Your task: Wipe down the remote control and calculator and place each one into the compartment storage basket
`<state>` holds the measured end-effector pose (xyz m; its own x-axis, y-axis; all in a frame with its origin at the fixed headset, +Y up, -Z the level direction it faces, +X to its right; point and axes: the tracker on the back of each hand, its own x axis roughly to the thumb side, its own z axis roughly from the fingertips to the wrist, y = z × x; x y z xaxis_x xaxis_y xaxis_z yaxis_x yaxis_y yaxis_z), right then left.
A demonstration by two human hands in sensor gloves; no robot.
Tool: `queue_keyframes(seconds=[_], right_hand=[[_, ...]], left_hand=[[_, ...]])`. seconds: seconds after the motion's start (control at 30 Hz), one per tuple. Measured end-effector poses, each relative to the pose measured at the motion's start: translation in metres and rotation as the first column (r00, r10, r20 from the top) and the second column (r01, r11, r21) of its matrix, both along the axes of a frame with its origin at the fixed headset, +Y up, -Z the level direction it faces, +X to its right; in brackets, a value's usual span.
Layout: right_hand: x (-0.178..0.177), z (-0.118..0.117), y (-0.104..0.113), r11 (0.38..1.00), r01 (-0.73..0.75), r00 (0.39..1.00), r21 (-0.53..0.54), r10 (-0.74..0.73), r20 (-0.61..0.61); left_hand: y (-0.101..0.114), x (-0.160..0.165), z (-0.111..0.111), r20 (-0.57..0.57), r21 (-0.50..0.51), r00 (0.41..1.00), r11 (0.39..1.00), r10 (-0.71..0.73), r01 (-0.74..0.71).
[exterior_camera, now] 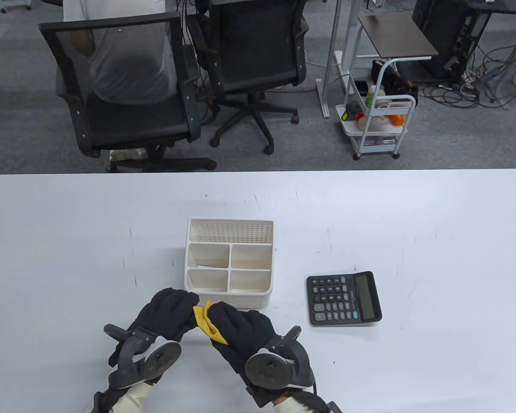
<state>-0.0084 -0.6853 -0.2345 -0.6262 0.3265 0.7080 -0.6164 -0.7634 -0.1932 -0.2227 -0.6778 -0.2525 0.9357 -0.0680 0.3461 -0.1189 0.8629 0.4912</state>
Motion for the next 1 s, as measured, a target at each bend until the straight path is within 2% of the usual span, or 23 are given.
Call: queue_keyframes(seconds=[0.17,0.33,0.47,0.57,0.67,0.77,0.87,1.0], right_hand=[[-0.008,0.001,-0.003,1.0,-0.017,0.997,-0.011,0.016,-0.08],[0.001,-0.006,-0.001,0.999,0.005,1.0,-0.052,-0.007,-0.028],[0.012,-0.012,-0.003,0.994,0.066,0.998,-0.093,-0.066,0.001],[0.014,-0.009,-0.001,0.998,0.055,0.998,-0.026,-0.054,0.008],[0.009,-0.005,0.0,0.999,0.036,0.998,-0.011,-0.036,-0.041],[0.0,-0.004,-0.003,0.999,-0.017,0.996,-0.032,0.014,-0.09],[0.0,-0.007,-0.005,0.995,-0.061,0.996,-0.083,0.055,-0.075],[0.008,-0.013,-0.005,0.992,-0.003,0.999,-0.128,-0.003,-0.045]], left_hand=[[0.001,0.004,0.004,0.041,0.015,0.999,1.0,0.0,0.0],[0.002,0.002,0.004,0.087,0.018,0.995,0.998,0.051,-0.052],[0.005,0.0,0.005,0.059,0.036,0.998,0.999,0.036,-0.039],[0.004,-0.002,0.003,0.033,0.008,0.999,0.999,0.039,-0.039],[0.004,-0.003,0.003,0.031,-0.008,0.999,0.999,0.036,-0.036],[0.004,0.001,0.008,0.062,0.003,0.998,1.0,0.002,-0.002],[0.005,0.005,0.008,0.06,0.007,0.998,1.0,-0.03,0.03],[0.003,0.004,0.004,0.019,-0.051,1.0,0.999,0.007,-0.006]])
